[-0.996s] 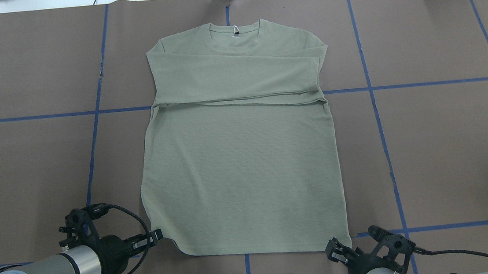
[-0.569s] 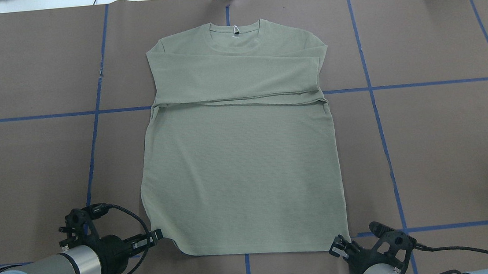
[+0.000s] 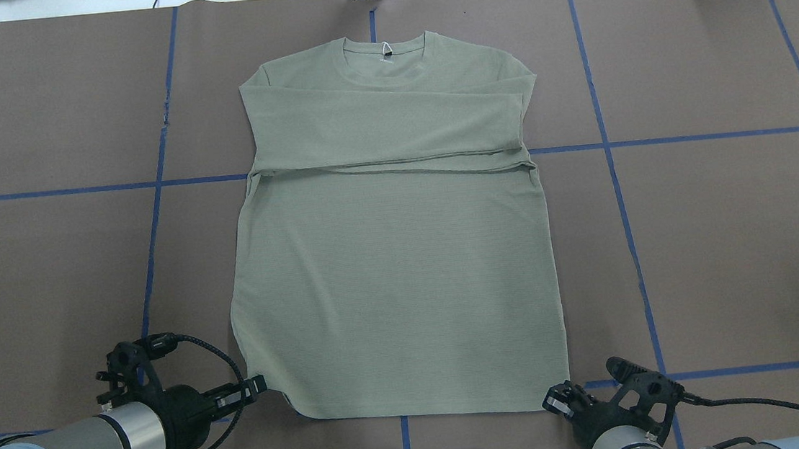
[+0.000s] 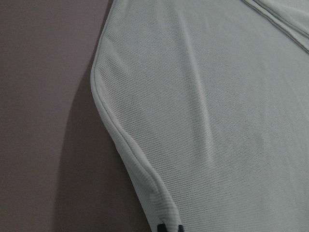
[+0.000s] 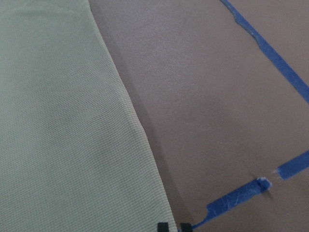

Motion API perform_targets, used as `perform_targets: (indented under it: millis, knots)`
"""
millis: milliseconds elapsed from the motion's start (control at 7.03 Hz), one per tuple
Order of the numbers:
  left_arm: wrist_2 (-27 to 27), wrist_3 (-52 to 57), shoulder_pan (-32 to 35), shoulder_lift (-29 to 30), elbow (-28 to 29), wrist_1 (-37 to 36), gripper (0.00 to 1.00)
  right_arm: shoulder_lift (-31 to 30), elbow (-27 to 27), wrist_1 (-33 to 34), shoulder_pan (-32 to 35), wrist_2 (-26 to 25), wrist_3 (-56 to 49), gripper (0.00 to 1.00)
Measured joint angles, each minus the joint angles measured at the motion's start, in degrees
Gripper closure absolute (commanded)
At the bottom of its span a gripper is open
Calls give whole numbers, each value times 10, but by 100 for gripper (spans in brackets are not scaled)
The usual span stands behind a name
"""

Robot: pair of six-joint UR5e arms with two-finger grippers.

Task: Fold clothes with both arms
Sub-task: 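Lift the hem corners slightly with both grippers, then carry the hem up over the shirt toward the collar with both grippers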

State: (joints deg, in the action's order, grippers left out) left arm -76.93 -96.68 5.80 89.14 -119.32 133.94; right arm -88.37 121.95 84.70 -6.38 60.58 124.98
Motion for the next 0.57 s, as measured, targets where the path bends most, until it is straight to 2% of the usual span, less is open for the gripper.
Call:
perform_targets:
  millis: [427, 569]
  knots:
    - [1, 0, 0, -1, -6, 0, 100, 0, 6, 4, -1, 0, 1, 100]
    - [-2, 0, 0, -3, -19, -2, 100, 0, 33, 26, -1, 2, 0, 100]
